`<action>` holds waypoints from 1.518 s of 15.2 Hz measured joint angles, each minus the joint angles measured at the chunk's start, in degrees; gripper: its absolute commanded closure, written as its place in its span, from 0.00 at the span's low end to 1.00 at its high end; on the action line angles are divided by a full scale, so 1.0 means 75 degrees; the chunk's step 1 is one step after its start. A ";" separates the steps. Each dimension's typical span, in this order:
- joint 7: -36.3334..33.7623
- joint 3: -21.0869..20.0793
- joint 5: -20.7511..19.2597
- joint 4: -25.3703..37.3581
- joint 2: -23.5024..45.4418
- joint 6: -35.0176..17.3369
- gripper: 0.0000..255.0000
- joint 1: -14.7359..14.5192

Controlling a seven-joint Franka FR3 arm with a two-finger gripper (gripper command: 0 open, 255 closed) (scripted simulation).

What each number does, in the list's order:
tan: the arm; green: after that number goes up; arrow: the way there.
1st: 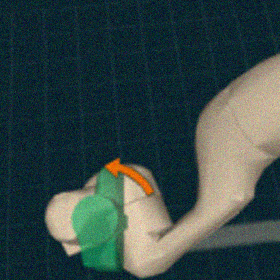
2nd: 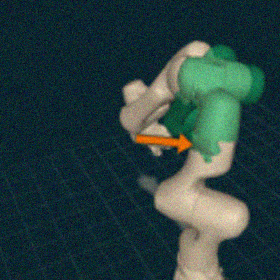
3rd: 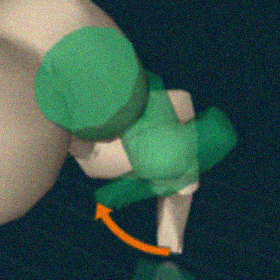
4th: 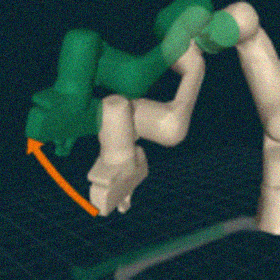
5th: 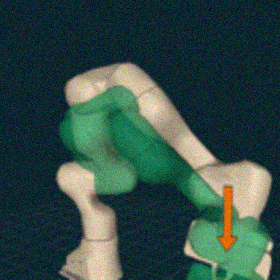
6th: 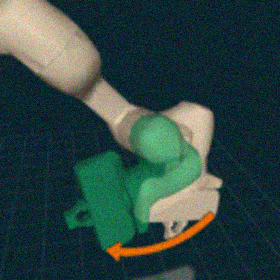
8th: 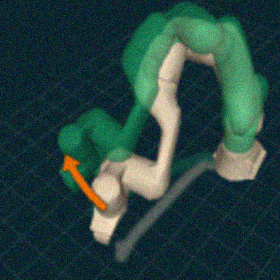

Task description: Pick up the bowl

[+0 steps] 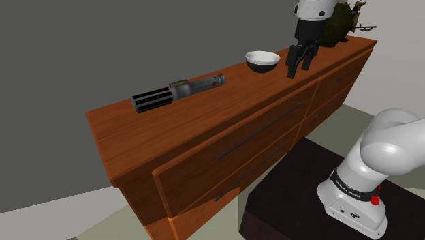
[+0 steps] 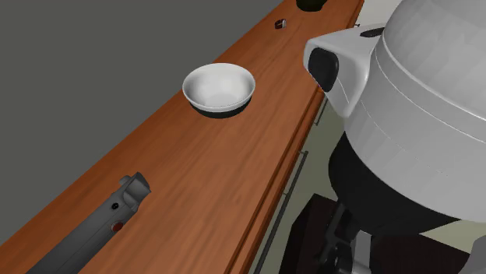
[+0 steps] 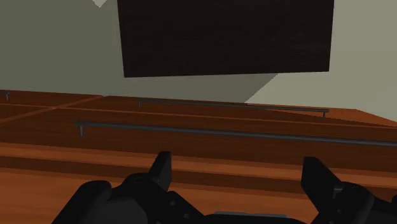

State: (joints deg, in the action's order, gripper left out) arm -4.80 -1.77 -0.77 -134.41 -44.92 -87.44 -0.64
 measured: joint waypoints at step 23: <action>0.2522 0.1590 -0.0115 0.4998 0.5899 -0.0994 0.00 0.0450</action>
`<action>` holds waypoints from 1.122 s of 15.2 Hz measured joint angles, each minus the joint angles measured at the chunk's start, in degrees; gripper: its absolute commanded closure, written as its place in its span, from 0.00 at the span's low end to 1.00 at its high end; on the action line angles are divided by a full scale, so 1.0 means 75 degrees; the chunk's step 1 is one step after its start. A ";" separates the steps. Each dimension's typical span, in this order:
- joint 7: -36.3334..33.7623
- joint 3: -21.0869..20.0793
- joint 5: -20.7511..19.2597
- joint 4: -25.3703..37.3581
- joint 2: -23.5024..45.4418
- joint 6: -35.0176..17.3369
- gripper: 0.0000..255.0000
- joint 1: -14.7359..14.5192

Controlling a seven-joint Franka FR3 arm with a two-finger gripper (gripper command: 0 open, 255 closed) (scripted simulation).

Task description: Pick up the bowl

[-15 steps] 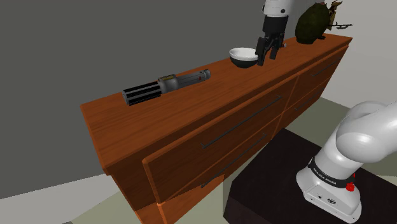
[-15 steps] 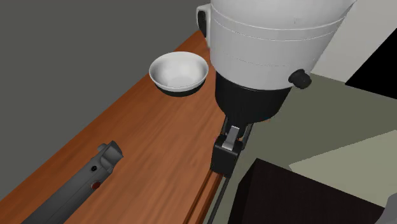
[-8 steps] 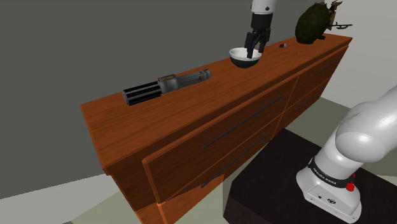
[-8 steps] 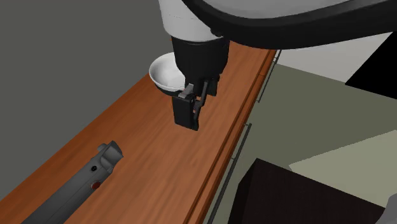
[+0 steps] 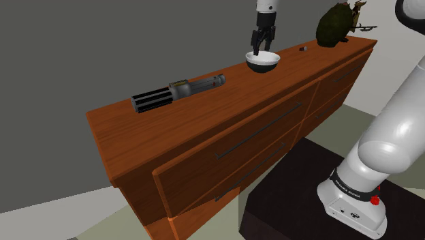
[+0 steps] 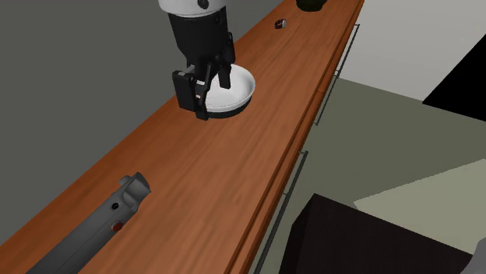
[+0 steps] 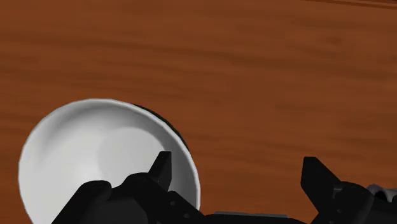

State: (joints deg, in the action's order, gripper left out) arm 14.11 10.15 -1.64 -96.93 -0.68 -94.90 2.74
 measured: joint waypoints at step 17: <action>0.0558 0.0149 0.0338 0.1220 0.1654 -0.0412 1.00 0.0246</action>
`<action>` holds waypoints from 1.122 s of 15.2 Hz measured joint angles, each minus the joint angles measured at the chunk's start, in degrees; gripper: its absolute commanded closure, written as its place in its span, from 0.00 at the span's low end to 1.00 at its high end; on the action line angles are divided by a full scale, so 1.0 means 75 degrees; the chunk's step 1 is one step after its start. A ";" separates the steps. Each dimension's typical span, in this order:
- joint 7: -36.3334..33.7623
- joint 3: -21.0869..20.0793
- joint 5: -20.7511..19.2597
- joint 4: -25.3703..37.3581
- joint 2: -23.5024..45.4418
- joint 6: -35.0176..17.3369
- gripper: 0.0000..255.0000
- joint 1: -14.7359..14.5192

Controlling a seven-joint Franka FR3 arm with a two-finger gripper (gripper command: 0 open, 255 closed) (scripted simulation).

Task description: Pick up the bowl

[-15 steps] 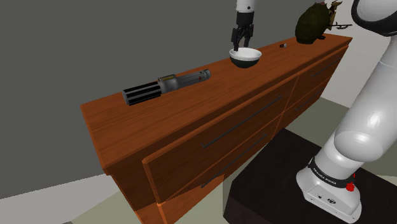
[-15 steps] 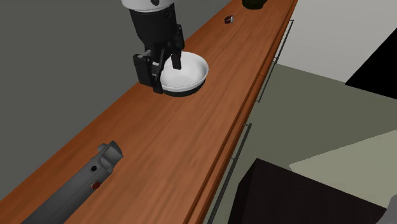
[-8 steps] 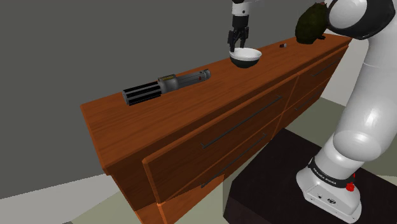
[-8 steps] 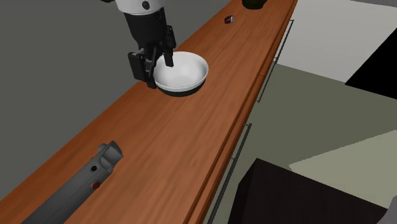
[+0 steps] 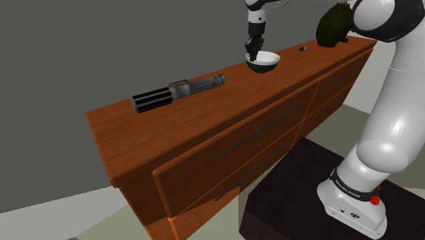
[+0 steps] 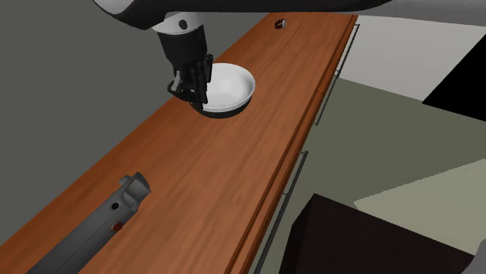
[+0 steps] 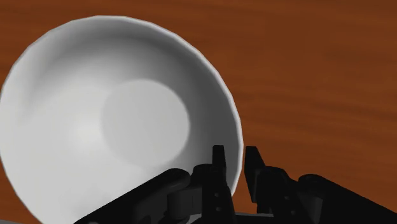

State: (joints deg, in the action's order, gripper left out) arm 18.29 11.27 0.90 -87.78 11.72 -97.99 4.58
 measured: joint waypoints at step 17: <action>0.0021 0.0009 0.0031 0.1145 0.0166 0.0982 1.00 0.0033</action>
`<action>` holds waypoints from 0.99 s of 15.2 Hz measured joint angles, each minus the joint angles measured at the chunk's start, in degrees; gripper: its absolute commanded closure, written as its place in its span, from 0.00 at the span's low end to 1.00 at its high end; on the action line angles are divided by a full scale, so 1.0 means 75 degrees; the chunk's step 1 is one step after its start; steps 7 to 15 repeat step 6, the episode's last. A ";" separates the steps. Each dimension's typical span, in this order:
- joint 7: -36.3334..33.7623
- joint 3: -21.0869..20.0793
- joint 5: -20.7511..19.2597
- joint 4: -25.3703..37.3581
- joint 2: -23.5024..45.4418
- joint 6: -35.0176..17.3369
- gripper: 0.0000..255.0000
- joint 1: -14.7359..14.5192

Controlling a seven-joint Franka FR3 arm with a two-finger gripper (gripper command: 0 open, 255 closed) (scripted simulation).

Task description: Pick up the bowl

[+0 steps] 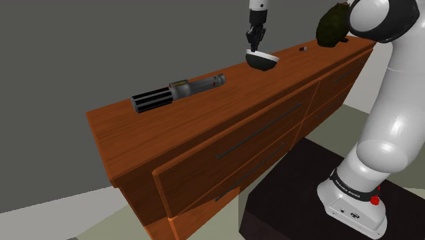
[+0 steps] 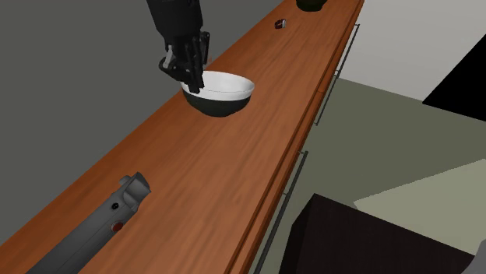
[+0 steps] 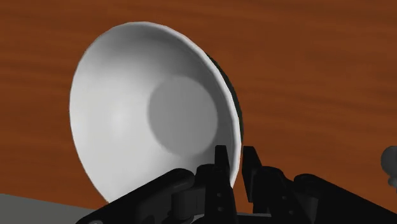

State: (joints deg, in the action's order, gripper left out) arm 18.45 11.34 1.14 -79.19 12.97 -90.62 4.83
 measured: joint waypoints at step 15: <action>0.0031 0.0010 0.0049 0.0923 0.0239 0.0689 1.00 0.0048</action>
